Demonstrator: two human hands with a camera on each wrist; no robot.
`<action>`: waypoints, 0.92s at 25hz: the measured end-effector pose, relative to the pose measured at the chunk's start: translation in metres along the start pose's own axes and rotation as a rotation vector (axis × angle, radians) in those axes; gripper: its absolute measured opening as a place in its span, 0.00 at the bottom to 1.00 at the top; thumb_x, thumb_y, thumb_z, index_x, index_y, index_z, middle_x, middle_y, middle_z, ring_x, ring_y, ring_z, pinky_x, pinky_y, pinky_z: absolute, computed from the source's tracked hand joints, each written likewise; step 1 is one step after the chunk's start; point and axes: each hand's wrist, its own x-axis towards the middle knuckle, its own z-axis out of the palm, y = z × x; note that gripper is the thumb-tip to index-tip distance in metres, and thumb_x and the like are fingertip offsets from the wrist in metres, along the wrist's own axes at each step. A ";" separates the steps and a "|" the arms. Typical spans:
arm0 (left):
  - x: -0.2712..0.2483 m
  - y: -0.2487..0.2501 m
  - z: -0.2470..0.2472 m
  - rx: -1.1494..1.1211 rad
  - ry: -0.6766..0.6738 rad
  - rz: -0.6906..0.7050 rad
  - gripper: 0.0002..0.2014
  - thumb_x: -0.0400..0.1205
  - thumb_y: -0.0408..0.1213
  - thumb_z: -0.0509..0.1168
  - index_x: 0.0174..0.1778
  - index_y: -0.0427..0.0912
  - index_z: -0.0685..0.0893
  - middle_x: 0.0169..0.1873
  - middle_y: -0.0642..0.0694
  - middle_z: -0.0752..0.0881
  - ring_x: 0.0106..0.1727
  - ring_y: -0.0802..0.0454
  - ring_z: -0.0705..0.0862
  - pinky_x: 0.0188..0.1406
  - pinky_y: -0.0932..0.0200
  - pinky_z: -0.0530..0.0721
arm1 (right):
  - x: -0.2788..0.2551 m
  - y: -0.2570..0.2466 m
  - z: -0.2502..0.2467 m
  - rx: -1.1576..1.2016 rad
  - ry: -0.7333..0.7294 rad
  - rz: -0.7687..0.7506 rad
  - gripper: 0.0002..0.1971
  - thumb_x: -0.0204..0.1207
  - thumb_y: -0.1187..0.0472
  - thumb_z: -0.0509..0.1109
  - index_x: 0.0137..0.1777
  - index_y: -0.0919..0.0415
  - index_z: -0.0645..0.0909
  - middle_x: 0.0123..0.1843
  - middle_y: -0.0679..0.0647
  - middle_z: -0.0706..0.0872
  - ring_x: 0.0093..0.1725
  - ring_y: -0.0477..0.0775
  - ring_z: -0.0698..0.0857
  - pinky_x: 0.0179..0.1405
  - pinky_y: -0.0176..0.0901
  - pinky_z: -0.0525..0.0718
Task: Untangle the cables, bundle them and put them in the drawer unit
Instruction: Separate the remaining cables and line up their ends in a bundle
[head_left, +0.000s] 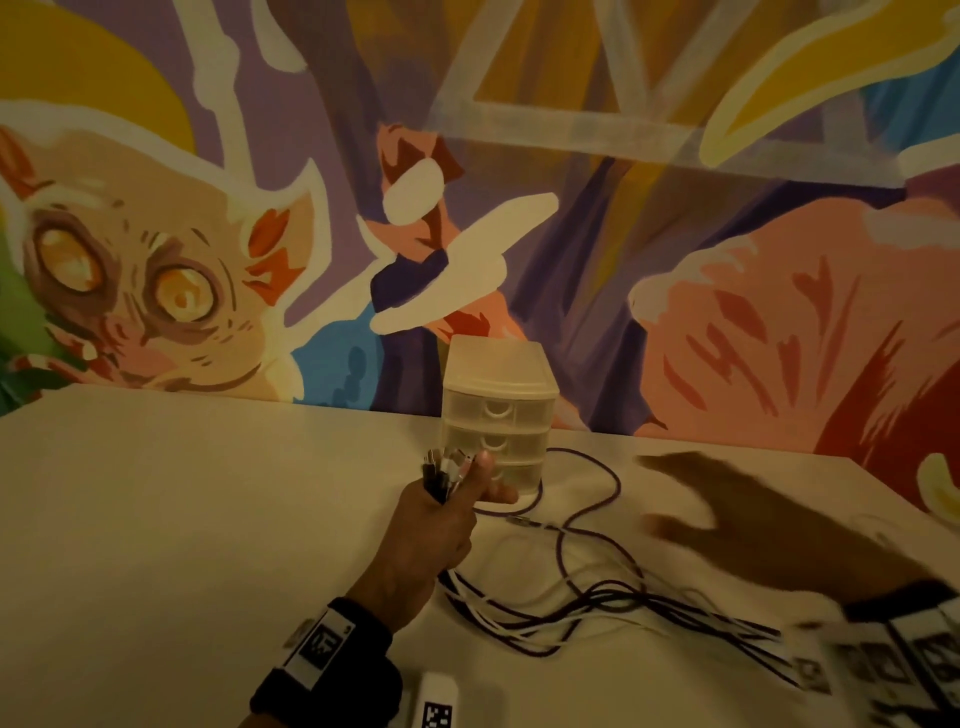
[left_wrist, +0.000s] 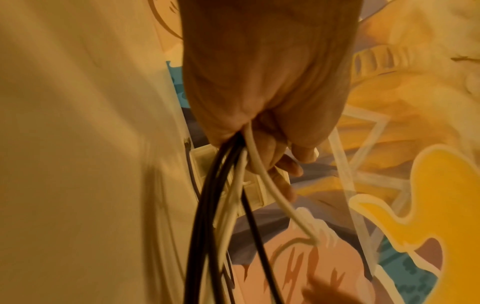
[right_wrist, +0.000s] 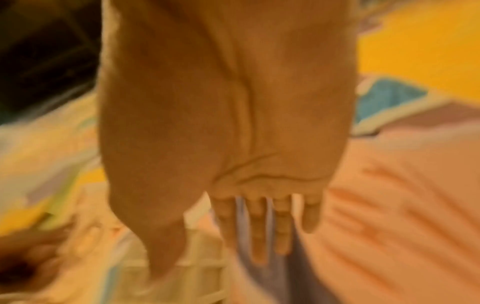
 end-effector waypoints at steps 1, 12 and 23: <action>-0.001 0.001 0.000 -0.008 0.007 0.005 0.27 0.84 0.65 0.69 0.40 0.44 0.95 0.35 0.38 0.70 0.24 0.55 0.58 0.22 0.60 0.58 | 0.007 -0.033 0.004 0.247 0.012 -0.128 0.38 0.81 0.27 0.66 0.89 0.31 0.59 0.85 0.24 0.64 0.84 0.29 0.64 0.84 0.30 0.61; 0.002 0.018 0.000 -0.442 0.218 0.039 0.25 0.83 0.67 0.64 0.36 0.48 0.77 0.29 0.50 0.66 0.27 0.56 0.62 0.25 0.62 0.67 | 0.021 -0.087 0.014 0.296 -0.321 -0.322 0.49 0.68 0.19 0.72 0.87 0.25 0.58 0.85 0.25 0.63 0.83 0.33 0.67 0.84 0.43 0.70; 0.018 0.110 -0.037 -0.357 0.093 0.137 0.21 0.92 0.50 0.66 0.32 0.53 0.70 0.24 0.56 0.63 0.20 0.60 0.60 0.15 0.65 0.60 | 0.018 -0.105 -0.019 0.555 -0.159 -0.275 0.23 0.85 0.33 0.68 0.31 0.44 0.80 0.27 0.40 0.79 0.29 0.39 0.78 0.38 0.35 0.77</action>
